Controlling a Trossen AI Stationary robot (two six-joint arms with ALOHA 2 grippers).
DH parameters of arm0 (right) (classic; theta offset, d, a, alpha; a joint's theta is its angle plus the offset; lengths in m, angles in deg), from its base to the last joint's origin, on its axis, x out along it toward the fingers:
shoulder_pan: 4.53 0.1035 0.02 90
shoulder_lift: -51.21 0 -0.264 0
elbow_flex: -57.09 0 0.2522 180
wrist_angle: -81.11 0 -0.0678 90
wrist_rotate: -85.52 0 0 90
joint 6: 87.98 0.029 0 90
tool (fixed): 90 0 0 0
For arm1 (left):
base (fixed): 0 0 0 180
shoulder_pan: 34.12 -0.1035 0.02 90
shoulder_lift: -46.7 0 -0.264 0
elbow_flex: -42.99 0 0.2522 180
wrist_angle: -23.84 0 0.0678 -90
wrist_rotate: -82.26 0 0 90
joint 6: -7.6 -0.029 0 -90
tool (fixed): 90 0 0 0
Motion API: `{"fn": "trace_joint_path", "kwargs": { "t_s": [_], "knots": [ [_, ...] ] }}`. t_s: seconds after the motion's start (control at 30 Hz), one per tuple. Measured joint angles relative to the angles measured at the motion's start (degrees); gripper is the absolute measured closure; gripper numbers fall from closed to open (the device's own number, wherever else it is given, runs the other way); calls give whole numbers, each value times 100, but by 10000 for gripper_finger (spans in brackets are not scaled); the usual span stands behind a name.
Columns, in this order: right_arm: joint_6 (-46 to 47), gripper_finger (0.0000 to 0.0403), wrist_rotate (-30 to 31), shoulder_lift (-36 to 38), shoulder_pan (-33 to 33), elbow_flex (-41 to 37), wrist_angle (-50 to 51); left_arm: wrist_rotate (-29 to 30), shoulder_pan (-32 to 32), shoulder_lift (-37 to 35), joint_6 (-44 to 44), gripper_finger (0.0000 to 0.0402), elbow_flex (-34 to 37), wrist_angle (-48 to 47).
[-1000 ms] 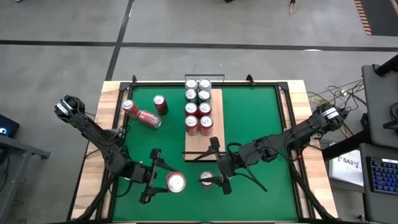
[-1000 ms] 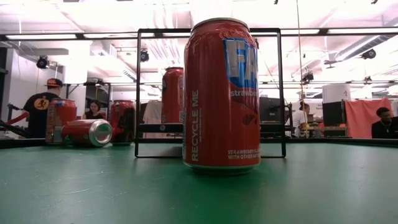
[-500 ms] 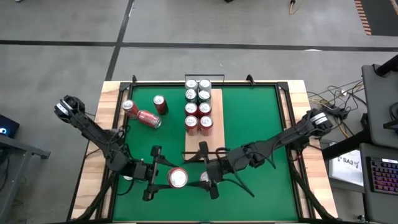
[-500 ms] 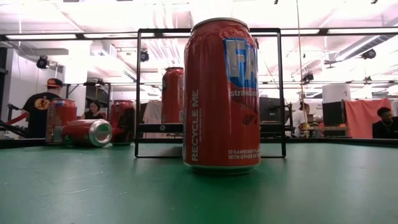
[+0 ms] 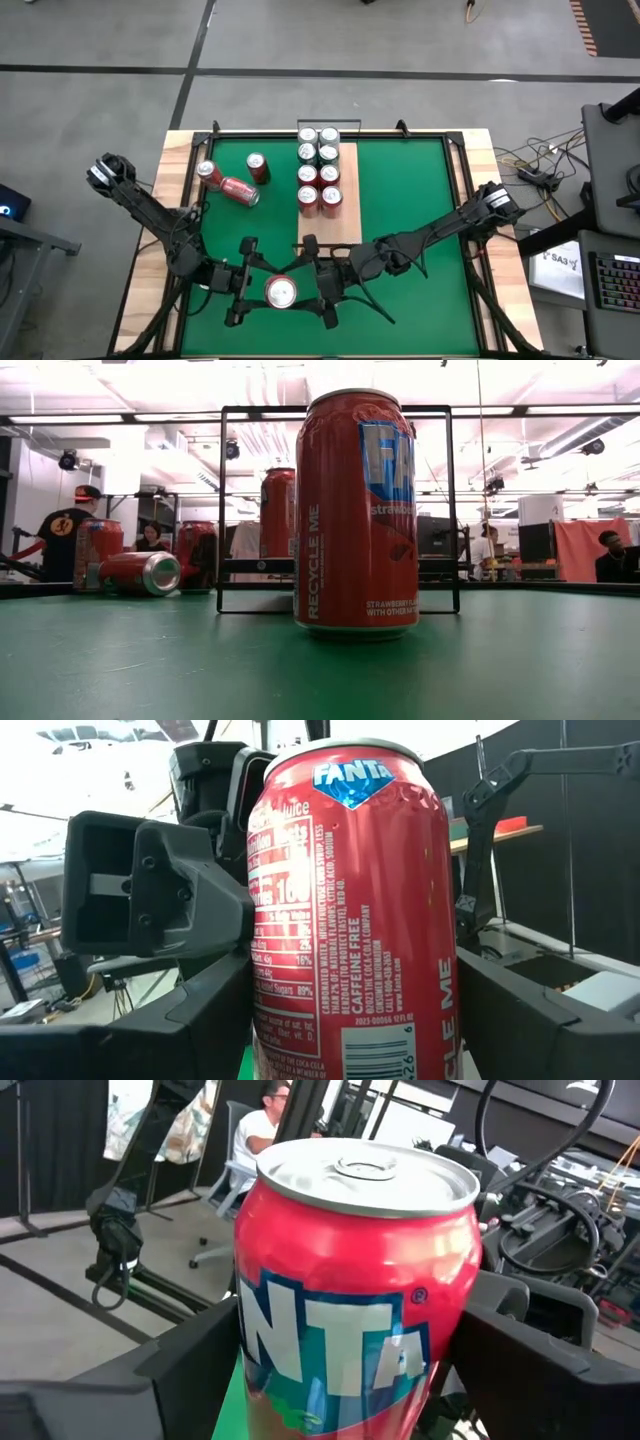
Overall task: Place canned beverage on shelf
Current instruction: Put the orange soda can on the shelf and aligned with the other orange soda can
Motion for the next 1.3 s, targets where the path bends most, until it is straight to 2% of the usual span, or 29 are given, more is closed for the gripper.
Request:
{"fn": "trace_joint_path", "kwargs": {
  "t_s": [0.2,0.3,0.53,0.83,1.07,1.3],
  "knots": [
    [74,129,-130,-18,-42,47,8,23,0,-11,-54,129,-3,0],
    [117,129,-177,-7,-52,47,8,52,0,-11,-58,123,-3,6],
    [353,129,-201,-7,-66,47,-68,99,-9,-4,-83,64,-5,-28],
    [451,129,-38,117,-80,47,-79,188,-24,-117,-157,56,-9,-102],
    [611,129,102,378,-223,47,115,1050,-17,-415,-125,37,-9,-387],
    [927,129,481,680,-334,55,396,1198,-22,-792,-257,12,-5,-1046]
  ]
}}
